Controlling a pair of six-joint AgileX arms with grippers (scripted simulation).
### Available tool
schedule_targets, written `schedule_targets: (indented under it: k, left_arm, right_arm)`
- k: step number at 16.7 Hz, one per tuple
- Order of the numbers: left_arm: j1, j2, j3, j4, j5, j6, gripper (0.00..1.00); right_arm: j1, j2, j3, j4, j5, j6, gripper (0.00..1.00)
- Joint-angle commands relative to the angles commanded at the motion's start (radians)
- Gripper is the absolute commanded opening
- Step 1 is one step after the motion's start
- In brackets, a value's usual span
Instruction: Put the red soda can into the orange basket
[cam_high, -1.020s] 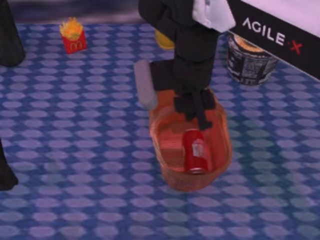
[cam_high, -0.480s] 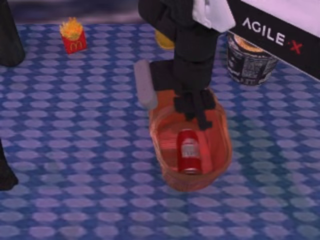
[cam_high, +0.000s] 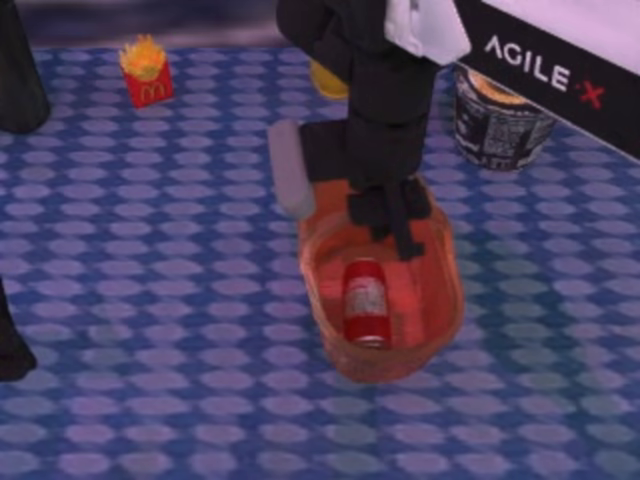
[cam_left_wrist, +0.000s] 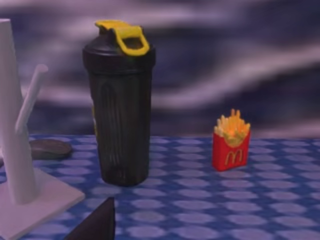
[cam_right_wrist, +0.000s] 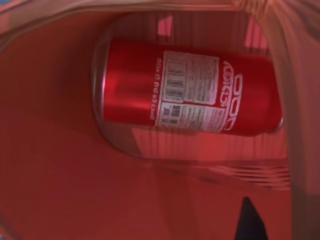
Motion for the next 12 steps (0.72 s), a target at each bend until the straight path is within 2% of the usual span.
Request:
schedule_targets:
  k: [5,12]
  left_arm:
    - [0.000,0.000,0.000,0.000,0.000,0.000,1.00]
    - [0.000,0.000,0.000,0.000,0.000,0.000,1.00]
  right_arm:
    - [-0.002,0.002,0.019,-0.018,0.001,-0.006,0.00]
    - [-0.028,-0.006,0.193,-0.198,0.000,-0.036,0.00]
